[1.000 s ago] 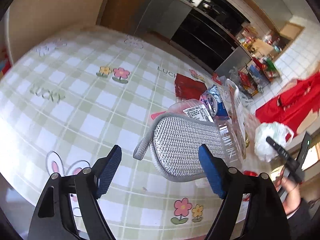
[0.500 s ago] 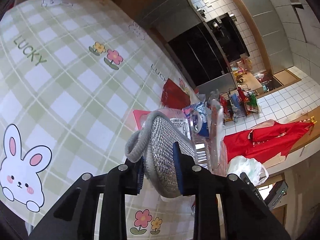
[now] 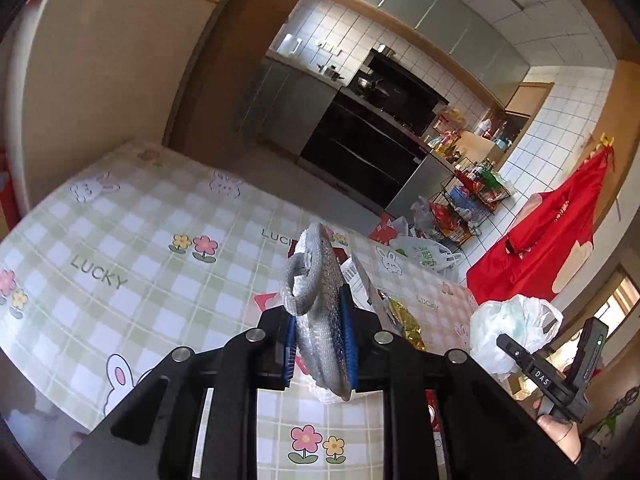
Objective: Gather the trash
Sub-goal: 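Grasp the grey mesh pad with the left gripper while the right gripper carries the bag to the pink bin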
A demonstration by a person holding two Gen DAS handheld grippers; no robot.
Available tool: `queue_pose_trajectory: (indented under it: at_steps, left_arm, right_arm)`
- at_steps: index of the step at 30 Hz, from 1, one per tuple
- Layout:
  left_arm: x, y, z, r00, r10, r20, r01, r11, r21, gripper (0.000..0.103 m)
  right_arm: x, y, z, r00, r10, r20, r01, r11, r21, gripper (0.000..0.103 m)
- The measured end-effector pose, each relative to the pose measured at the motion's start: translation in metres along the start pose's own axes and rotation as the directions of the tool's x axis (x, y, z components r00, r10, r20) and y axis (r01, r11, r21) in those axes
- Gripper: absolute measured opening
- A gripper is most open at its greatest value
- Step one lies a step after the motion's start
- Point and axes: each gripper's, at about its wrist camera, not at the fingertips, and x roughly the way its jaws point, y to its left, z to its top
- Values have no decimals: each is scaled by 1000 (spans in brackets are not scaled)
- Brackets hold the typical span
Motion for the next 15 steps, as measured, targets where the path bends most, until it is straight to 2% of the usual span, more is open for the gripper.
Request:
queue_pose_trajectory:
  at_steps: [4,7,12,15]
  left_arm:
    - [-49,-21,-10,998,34,57,-39,997,74,19]
    - [-80,-35,-23,996,38,80,-46,993,104,19]
    - [-130,-58,-51,996,14,85,-29,985,168,19]
    - [-157,-67,-71,995,24,98,-43,978,204,19]
  right_arm:
    - [-39,18,-13,999,29,35,-28,1000,-12,35]
    - [-69,31,-31,998,45,51,-46,999,20,35]
    - [-114,53,-79,996,56,69,-63,993,96,35]
    - [-130,68,-106,997,64,49,-67,995,77,35]
